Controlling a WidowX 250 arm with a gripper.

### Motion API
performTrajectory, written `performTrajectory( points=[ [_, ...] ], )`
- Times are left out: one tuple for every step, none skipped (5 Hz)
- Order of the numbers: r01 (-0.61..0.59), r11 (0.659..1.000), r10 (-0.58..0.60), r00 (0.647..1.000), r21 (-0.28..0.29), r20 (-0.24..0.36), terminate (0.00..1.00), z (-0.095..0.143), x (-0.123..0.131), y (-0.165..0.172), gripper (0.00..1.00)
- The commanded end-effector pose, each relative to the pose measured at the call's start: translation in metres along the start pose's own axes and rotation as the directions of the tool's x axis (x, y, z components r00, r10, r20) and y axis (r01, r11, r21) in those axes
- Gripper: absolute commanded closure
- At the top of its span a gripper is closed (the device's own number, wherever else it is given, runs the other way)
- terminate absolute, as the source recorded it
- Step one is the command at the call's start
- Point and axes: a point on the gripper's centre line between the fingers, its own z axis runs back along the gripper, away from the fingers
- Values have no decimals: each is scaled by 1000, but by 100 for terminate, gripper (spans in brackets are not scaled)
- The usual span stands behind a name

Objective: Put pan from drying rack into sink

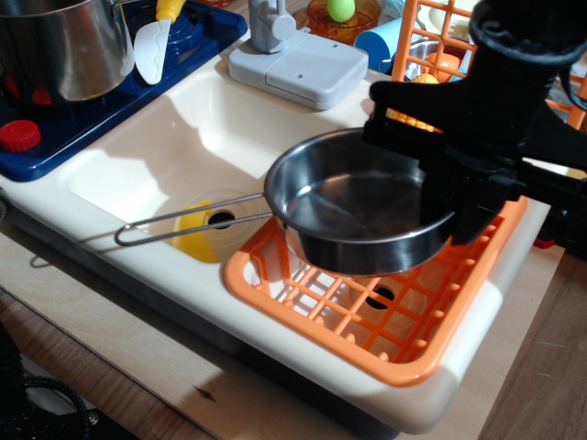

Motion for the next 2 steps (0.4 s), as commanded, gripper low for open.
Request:
performTrajectory(
  points=[
    [32, 997, -38, 996, 70, 78, 0, 17, 5, 27, 100],
    [58, 990, -74, 989, 128, 127, 0, 16, 8, 52, 100]
  ],
)
